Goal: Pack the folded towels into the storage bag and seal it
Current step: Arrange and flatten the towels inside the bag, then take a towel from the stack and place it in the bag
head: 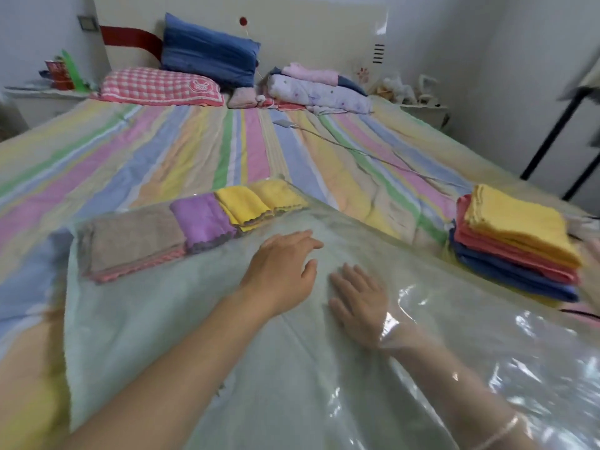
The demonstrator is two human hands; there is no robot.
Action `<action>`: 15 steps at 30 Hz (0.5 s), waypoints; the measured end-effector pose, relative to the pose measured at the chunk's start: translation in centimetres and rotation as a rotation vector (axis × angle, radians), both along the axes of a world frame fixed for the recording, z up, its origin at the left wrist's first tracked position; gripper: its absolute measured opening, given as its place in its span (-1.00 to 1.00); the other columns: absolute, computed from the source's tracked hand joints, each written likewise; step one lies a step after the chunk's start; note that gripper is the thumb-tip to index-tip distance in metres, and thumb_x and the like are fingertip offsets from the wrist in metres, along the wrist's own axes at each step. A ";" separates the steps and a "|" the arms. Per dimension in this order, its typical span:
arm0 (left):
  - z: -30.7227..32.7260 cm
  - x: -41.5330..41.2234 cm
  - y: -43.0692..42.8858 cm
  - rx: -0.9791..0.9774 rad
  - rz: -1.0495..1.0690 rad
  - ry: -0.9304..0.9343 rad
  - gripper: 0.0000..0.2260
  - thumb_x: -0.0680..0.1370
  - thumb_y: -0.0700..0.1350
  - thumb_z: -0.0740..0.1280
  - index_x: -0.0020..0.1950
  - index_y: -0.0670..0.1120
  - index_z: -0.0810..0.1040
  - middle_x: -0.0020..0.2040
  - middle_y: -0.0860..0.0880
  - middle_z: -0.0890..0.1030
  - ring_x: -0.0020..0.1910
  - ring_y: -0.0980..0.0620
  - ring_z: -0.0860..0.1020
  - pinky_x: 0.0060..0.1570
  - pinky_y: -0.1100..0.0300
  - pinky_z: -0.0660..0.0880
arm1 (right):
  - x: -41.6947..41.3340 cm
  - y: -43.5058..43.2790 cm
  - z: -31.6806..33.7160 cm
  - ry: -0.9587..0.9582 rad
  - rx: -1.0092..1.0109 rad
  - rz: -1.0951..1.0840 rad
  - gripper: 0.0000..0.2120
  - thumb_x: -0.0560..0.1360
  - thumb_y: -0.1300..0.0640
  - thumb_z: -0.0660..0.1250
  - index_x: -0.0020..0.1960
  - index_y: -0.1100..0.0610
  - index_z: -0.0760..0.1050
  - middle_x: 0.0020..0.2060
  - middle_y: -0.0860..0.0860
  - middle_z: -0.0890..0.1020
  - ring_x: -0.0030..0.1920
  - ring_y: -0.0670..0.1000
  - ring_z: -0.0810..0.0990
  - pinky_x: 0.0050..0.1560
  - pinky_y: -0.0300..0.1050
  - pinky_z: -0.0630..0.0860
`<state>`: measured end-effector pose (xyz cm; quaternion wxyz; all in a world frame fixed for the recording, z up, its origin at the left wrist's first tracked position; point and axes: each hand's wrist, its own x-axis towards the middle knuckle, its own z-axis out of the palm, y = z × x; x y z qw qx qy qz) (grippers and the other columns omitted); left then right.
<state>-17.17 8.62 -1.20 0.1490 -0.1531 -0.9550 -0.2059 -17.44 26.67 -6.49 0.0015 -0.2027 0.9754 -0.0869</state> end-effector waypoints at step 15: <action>0.0 13.0 17.6 -0.074 -0.298 -0.092 -0.55 0.57 0.13 0.20 0.44 0.05 0.34 0.49 0.04 0.30 0.45 0.04 0.28 0.43 0.14 0.18 | 18.3 17.7 7.5 -0.093 -0.255 -0.372 -0.53 0.35 0.39 0.12 -0.38 -0.14 0.56 -0.14 -0.13 0.70 -0.05 -0.06 0.62 0.01 -0.15 0.52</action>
